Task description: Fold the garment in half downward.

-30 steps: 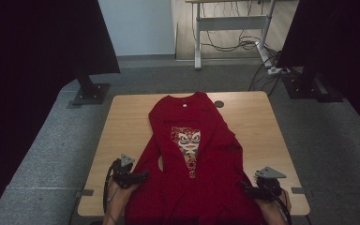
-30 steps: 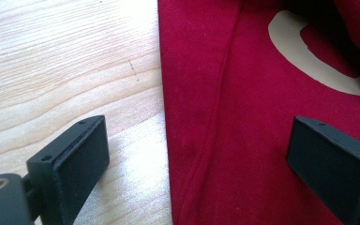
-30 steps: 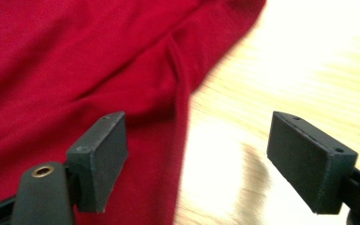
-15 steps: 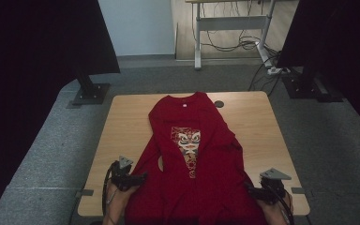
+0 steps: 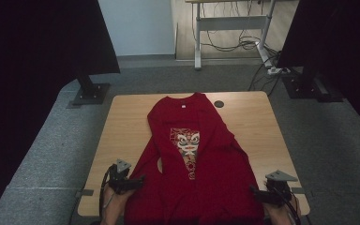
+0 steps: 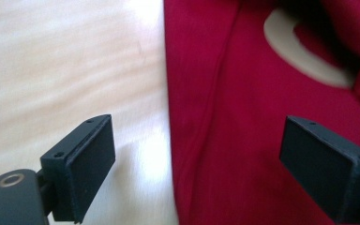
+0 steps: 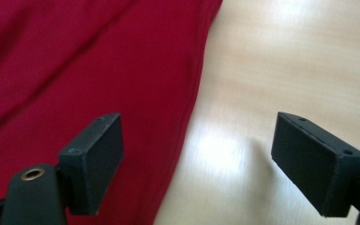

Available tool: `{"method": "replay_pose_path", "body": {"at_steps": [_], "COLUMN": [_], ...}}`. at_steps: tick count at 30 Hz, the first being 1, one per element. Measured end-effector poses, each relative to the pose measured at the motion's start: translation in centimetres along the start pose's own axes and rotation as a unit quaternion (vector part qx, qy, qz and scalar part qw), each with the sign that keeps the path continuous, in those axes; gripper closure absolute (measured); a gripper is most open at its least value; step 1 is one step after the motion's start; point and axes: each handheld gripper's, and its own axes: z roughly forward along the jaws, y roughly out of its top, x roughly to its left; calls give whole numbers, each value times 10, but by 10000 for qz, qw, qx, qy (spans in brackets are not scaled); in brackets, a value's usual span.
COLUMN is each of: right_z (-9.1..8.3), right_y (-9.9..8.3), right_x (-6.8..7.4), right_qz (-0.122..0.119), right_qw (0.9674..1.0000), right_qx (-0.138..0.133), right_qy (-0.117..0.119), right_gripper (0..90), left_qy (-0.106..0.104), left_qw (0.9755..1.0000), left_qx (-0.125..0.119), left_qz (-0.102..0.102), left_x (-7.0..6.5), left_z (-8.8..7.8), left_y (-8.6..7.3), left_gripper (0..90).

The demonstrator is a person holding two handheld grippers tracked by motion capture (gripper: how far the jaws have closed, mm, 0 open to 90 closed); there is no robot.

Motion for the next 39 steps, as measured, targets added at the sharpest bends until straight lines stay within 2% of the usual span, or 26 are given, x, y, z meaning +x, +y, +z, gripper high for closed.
{"method": "replay_pose_path", "body": {"at_steps": [1, 2, 3, 4, 6, 9, 10, 11, 12, 14, 17, 18, 21, 22, 23, 24, 25, 27, 28, 29, 32, 33, 34, 37, 38, 39], "right_z": [0, 6, 6, 24, 36, 46, 46, 46, 46, 38, 36, 28, 25, 25, 16, 16, 14, 14, 14, 26, 31, 31, 53, 56, 56, 56], "right_y": [0, 11, 11, 28, 32, 31, 31, 27, 27, 20, 18, 11, 9, 9, 3, 3, 3, 3, 3, 22, 27, 27, 39, 37, 37, 37], "right_x": [0, -1, -1, -6, -8, -10, -10, -14, -14, -13, -12, -6, -4, -4, -1, -1, 1, 1, 1, 5, 6, 6, 6, 2, 2, 2], "right_qz": [0, -43, -43, -137, -197, -284, -284, -90, -90, -43, -33, -9, -11, -11, -31, -31, -36, -36, -36, -161, -149, -149, -311, -187, -187, -187], "right_qw": [10000, 9999, 9999, 9997, 9997, 9995, 9995, 9999, 9999, 9999, 9999, 9999, 9999, 9999, 9999, 9999, 9997, 9997, 9997, 9998, 9999, 9999, 9995, 9998, 9998, 9998], "right_qx": [0, -161, -161, -215, -144, -14, -14, -66, -66, -66, -63, 2, 24, 24, 98, 98, 212, 212, 212, -4, -83, -83, 11, -32, -32, -32], "right_qy": [0, 26, 26, -25, -68, -166, -166, -74, -74, -104, -110, -143, -142, -142, -114, -114, -99, -99, -99, -78, 27, 27, -47, -16, -16, -16], "right_gripper": [159, 159, 152, 144, 145, 132, 132, 132, 151, 151, 151, 151, 151, 151, 150, 150, 150, 160, 160, 155, 152, 152, 137, 142, 142, 142], "left_qy": [0, 0, 174, 186, 119, 173, 173, 173, 106, 92, 92, 44, 44, -9, -56, -56, -56, -56, -34, -36, -36, 83, 129, 129, 173, 173], "left_qw": [10000, 10000, 9998, 9998, 9998, 9997, 9997, 9997, 9994, 9994, 9994, 9996, 9996, 9997, 9998, 9998, 9998, 9998, 9997, 9996, 9996, 9996, 9997, 9997, 9997, 9997], "left_qx": [0, 0, 52, -7, -58, -50, -50, -50, -2, 0, 0, -6, -6, 21, 89, 89, 89, 89, 33, 23, 23, -17, -18, -18, -21, -21], "left_qz": [0, 0, 58, 67, -127, -170, -170, -170, -336, -320, -320, -283, -283, -232, -171, -171, -171, -171, 221, 287, 287, 252, 208, 208, -195, -195], "left_x": [0, 0, 3, 5, 9, 13, 13, 13, 17, 15, 15, 7, 7, 3, 2, 2, 2, 2, -11, -15, -15, -15, -10, -10, 16, 16], "left_z": [0, 0, 15, 18, 19, 15, 15, 15, 10, 6, 6, -7, -7, -15, -16, -16, -16, -16, -1, 5, 5, 26, 27, 27, 22, 22], "left_y": [0, 0, 6, 5, 3, -1, -1, -1, -6, -10, -10, -22, -22, -28, -27, -27, -27, -27, -3, 2, 2, 16, 16, 16, 7, 7], "left_gripper": [107, 107, 107, 109, 102, 104, 108, 108, 108, 114, 114, 115, 115, 115, 117, 146, 146, 146, 146, 134, 134, 134, 138, 138, 138, 143]}}
